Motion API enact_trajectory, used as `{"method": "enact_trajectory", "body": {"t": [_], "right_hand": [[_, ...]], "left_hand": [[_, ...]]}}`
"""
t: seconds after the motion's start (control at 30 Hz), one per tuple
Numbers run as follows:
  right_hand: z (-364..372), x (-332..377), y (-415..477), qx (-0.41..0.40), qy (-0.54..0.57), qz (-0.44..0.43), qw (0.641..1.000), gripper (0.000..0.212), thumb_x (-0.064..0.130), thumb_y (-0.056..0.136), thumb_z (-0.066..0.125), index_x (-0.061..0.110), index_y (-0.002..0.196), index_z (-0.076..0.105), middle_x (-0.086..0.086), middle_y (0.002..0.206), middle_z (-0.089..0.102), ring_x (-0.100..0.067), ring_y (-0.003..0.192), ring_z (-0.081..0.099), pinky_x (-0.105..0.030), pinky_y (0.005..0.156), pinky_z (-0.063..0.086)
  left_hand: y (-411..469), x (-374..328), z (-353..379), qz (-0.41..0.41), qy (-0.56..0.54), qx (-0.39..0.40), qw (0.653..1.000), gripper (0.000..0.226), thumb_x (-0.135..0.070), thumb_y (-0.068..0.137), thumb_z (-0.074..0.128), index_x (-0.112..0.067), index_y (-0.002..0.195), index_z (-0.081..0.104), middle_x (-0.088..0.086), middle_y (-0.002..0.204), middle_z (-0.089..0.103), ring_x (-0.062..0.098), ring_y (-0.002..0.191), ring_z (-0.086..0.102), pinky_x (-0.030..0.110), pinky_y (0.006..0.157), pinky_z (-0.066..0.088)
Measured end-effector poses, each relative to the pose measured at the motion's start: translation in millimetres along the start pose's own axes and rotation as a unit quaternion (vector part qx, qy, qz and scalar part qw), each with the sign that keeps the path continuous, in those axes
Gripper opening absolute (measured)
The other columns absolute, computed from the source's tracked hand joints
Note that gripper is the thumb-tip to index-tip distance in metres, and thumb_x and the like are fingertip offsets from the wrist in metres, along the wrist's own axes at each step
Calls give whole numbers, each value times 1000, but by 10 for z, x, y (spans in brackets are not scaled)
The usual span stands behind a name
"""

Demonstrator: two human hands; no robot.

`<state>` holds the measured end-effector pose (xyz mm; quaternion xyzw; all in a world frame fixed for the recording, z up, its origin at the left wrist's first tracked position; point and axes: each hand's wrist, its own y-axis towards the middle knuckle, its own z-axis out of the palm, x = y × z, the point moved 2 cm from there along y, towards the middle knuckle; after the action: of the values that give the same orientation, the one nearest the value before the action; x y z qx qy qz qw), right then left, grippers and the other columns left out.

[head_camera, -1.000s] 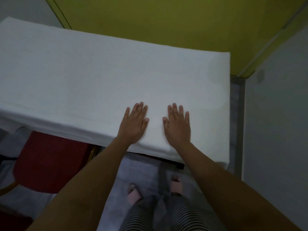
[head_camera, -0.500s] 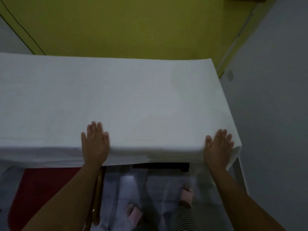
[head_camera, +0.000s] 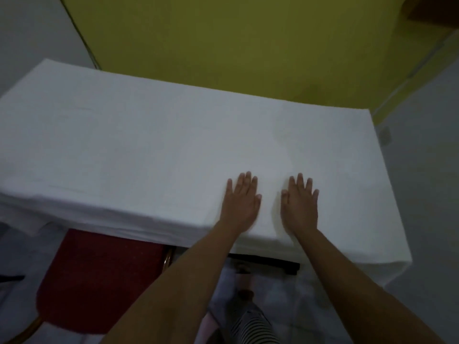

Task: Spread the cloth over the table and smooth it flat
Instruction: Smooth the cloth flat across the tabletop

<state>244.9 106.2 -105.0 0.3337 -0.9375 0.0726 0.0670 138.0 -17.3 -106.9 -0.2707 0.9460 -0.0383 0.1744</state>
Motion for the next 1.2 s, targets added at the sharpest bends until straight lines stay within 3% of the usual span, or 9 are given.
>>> {"method": "enact_trajectory", "body": {"t": [0.1,0.23,0.33,0.5,0.83,1.07,1.13,1.2], "right_hand": [[31,53,324,21,-24,-25,999,53,30,102,23,8,150,19,-11,159,13,-31,147,5,-48,119,4],[133,429,520,32,-18,-81,996,55,33,102,21,7,150,16,-11,159,14,-30,147,6,-50,118,4],[249,939,486,40,-21,-153,987,56,36,102,22,9,150,17,-10,159,14,-27,147,7,-51,118,3],[432,1834,309,65,-14,-233,970,58,39,101,21,12,151,14,-7,160,10,-25,147,2,-50,118,-2],[821,3625,-311,88,-17,-336,938,60,42,100,12,11,152,8,-8,160,6,-25,147,-2,-50,118,-5],[879,4031,-361,111,-3,-397,911,71,51,93,-1,14,152,12,-4,160,7,-21,147,-2,-43,117,-7],[846,4086,-214,107,8,-370,923,70,51,93,-2,16,152,9,-3,160,3,-20,147,-4,-40,117,-8],[791,4167,-65,97,14,-329,939,65,48,96,3,15,152,8,-5,160,2,-21,147,-5,-39,117,-7]], "left_hand": [[57,266,-14,-39,16,-21,999,69,-40,93,5,-8,148,32,12,155,28,26,144,25,52,116,7],[-51,944,-150,-102,29,-48,993,74,-44,88,-7,-15,153,14,5,160,10,19,149,5,43,117,-6],[-250,1485,-297,-152,26,-70,986,73,-47,89,-6,-17,153,12,3,161,8,17,149,2,38,116,-10],[-660,2289,-466,-241,14,-92,966,63,-43,96,6,-17,153,9,2,161,4,16,148,-1,41,117,-8],[-1307,3653,-748,-300,10,-136,944,65,-46,96,5,-15,153,10,5,161,4,18,149,-1,37,117,-9],[-1710,4482,-888,-327,-57,-181,926,67,-53,99,12,-14,153,6,4,160,-4,15,147,-11,33,117,-11],[-1729,4666,-926,-369,-112,-234,892,62,-45,102,22,-13,153,7,5,161,-4,17,148,-10,35,118,-8],[-1748,4824,-982,-447,-197,-299,820,63,-41,102,29,-12,153,6,8,161,-6,22,148,-6,38,120,-2]]}}
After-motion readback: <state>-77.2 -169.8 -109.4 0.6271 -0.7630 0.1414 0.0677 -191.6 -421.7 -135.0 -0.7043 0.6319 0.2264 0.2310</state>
